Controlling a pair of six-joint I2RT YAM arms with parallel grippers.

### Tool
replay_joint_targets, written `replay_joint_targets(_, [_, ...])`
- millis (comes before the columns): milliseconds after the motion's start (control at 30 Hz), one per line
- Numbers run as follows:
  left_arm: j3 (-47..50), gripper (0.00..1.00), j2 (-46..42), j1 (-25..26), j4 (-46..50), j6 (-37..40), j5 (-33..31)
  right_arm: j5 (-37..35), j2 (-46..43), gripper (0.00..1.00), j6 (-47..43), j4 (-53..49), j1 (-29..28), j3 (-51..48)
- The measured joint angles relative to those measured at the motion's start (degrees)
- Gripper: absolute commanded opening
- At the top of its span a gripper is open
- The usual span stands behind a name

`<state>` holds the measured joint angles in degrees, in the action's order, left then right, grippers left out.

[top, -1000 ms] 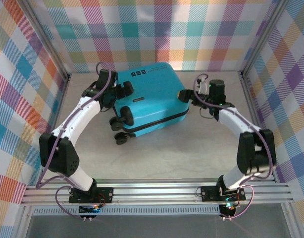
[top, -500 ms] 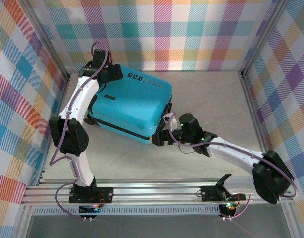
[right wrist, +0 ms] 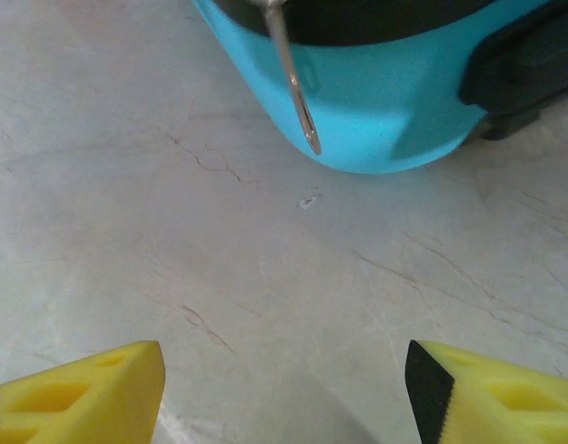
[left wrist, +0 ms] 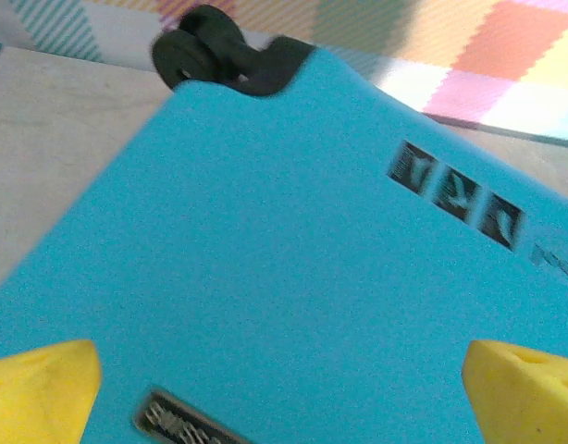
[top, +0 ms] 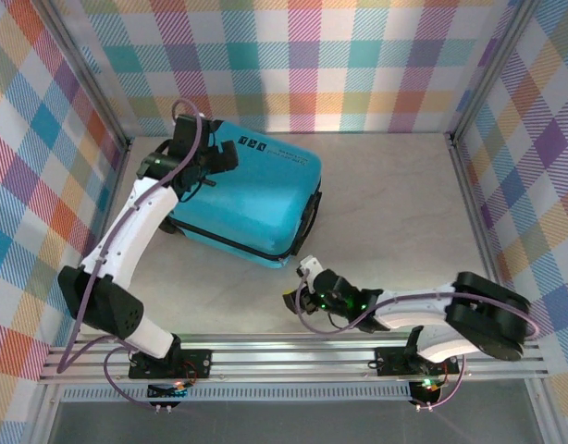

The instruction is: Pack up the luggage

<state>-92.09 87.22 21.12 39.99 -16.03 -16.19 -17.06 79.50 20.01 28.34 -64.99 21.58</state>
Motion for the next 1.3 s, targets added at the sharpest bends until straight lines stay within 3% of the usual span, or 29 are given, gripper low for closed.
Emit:
replay_joint_targets(200, [4.35,0.99,-3.26,7.15,-1.36,-1.55,-1.07,-11.43,8.28,0.67,-2.75,7.1,-4.96,4.98])
replay_joint_targets(500, [5.79,0.99,-3.63,10.38,-2.54,-2.1,1.33,-18.03,9.73,0.65,-3.54,9.38,-5.22,8.22])
replay_joint_targets(667, [1.29,0.99,-0.52,13.88,-2.64,0.68,7.96,-19.43,10.05,0.49,-4.55,9.29,-5.22,8.66])
replay_joint_targets(1000, [-14.71,0.99,12.96,19.89,-3.48,4.42,22.05,-20.04,10.1,0.03,-5.75,9.33,-5.22,9.42])
replay_joint_targets(1300, [-23.65,0.98,26.14,23.39,-5.03,4.52,32.09,-20.5,10.03,0.0,-5.92,8.92,-5.22,9.09])
